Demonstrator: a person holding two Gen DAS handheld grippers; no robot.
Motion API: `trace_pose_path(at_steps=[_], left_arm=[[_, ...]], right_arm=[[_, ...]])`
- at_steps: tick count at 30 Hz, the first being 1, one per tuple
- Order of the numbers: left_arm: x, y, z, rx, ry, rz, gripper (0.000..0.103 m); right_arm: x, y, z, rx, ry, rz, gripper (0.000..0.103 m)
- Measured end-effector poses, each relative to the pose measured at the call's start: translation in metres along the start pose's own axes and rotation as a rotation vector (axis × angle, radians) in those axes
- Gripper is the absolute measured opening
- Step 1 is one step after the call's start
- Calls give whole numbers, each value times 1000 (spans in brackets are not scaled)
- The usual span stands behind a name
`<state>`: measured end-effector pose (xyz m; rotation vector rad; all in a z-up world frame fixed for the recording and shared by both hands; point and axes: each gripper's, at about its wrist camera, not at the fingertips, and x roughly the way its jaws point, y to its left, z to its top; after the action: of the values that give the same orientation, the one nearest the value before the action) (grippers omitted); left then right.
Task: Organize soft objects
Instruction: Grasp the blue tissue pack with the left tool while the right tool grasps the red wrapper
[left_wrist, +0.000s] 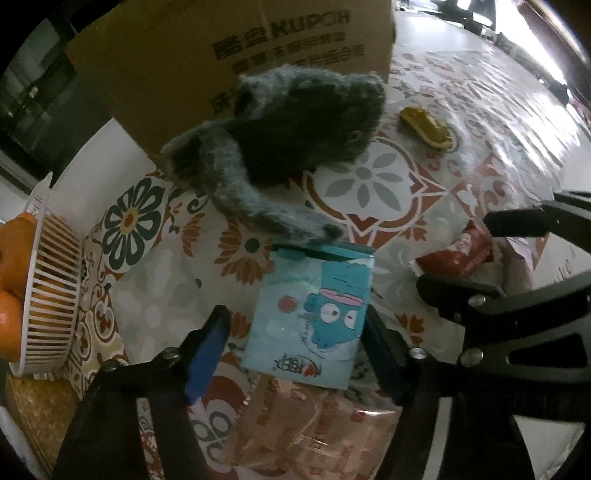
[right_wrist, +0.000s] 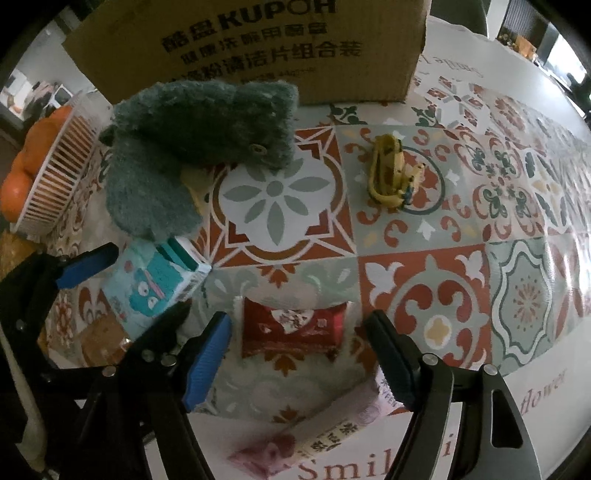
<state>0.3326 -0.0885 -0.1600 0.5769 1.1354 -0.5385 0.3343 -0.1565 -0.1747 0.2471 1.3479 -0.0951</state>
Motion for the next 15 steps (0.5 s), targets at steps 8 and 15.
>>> trace_pose_path(at_steps=[8, 15], left_arm=[[-2, -5, -6, -46, -2, -29, 56], [-11, 8, -9, -171, -12, -68, 54]], right_arm=[[1, 2, -5, -38, -31, -41, 54], [-3, -7, -2, -51, -39, -5, 46]])
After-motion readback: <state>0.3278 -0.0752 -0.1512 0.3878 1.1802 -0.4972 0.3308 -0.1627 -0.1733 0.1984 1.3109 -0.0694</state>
